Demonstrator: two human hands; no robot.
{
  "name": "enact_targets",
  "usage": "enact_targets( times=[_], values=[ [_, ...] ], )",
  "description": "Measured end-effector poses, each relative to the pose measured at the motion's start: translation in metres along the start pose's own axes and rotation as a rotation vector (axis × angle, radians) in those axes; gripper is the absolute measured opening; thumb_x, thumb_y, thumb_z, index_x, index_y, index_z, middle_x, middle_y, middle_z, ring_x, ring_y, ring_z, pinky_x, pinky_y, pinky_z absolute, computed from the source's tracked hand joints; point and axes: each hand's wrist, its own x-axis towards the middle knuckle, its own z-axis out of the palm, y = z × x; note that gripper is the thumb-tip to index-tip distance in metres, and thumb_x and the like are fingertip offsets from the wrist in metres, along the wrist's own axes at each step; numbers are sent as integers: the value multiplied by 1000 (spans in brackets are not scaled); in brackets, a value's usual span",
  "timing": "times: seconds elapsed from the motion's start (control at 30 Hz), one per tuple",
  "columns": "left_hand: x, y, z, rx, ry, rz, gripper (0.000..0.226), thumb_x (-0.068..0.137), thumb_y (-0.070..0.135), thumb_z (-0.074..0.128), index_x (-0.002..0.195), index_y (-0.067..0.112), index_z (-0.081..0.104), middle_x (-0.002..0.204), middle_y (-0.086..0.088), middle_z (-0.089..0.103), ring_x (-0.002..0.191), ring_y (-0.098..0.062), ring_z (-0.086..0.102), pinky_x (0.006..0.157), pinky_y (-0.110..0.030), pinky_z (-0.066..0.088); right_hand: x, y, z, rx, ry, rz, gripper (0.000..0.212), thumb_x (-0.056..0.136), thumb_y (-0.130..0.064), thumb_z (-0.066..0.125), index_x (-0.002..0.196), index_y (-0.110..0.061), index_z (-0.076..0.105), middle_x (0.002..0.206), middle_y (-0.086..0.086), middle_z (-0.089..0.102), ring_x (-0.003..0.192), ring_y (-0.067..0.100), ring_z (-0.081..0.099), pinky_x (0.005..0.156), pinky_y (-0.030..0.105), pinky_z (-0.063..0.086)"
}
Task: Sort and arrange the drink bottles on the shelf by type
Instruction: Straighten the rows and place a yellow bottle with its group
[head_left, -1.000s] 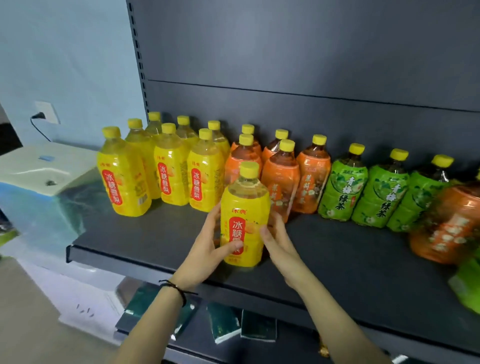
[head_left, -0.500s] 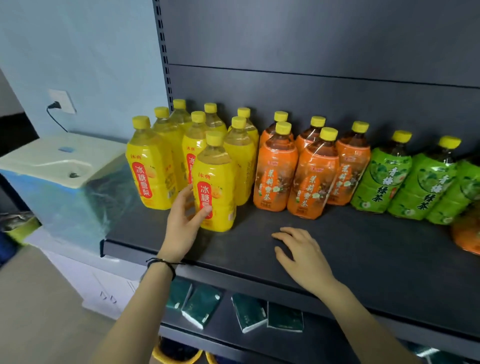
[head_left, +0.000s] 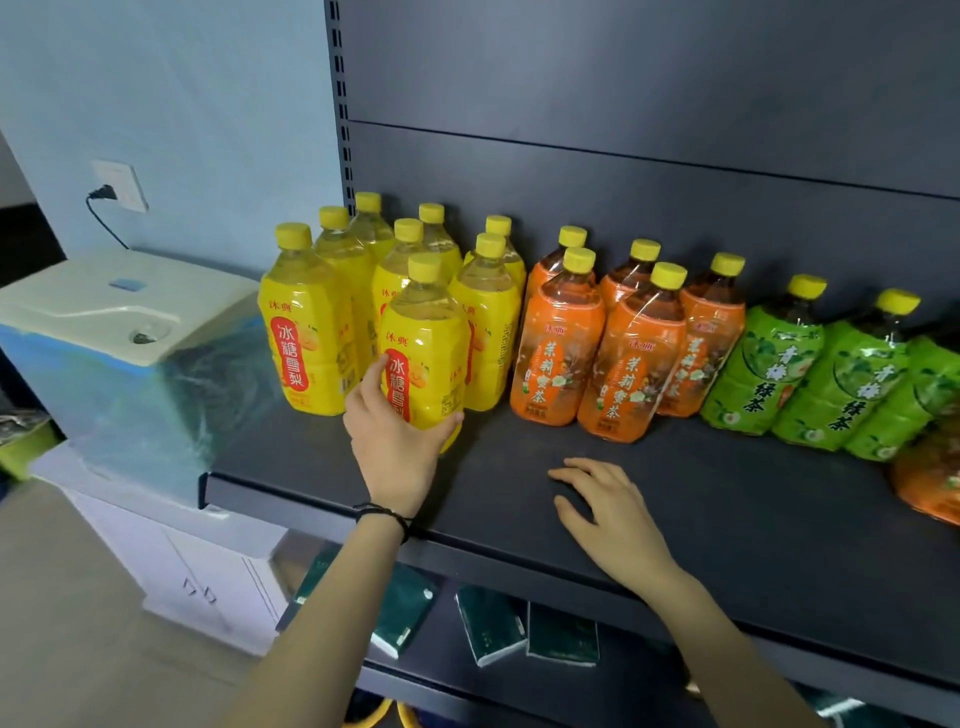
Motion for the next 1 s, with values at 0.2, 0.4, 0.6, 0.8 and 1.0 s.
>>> enact_targets(
  times=[0.2, 0.4, 0.6, 0.8, 1.0],
  values=[
    [9, 2, 5, 90, 118, -95, 103, 55, 39, 90, 141, 18, 37, 133, -18, 43, 122, -39, 43, 92, -54, 42, -2, -2, 0, 5, -8, 17, 37, 98, -37, 47, 134, -31, 52, 142, -12, 44, 135, 8, 30, 111, 32, 24],
    [23, -15, 0, 68, 105, -63, 102, 59, 38, 88, 144, 21, 32, 137, -14, 43, 126, -35, 42, 91, -54, 44, -2, -3, 0, -6, -15, 26, 37, 98, -38, 47, 134, -33, 51, 143, -14, 42, 136, 6, 29, 112, 33, 25],
    [27, -14, 2, 77, 137, -75, 103, 56, 39, 89, 141, 19, 35, 132, -19, 44, 120, -38, 45, 88, -53, 46, -1, -5, -1, -12, -12, 28, 36, 97, -36, 49, 133, -32, 53, 143, -13, 44, 136, 8, 31, 111, 33, 26],
    [-2, -12, -11, -33, 56, -62, 49, 71, 22, 81, 111, 7, 57, 114, -20, 51, 109, -39, 47, 92, -49, 43, -5, -5, -4, 108, 124, 106, 25, 94, -22, 58, 118, -21, 65, 122, -6, 60, 120, 10, 51, 97, 20, 38],
    [-38, 0, -4, 89, -486, 133, 12, 81, 33, 69, 80, 28, 59, 81, 9, 65, 81, -16, 61, 73, -41, 51, -27, 12, -20, 249, 321, 207, 19, 91, -13, 61, 108, -16, 69, 106, -5, 66, 100, 8, 61, 88, 22, 50]
  ],
)
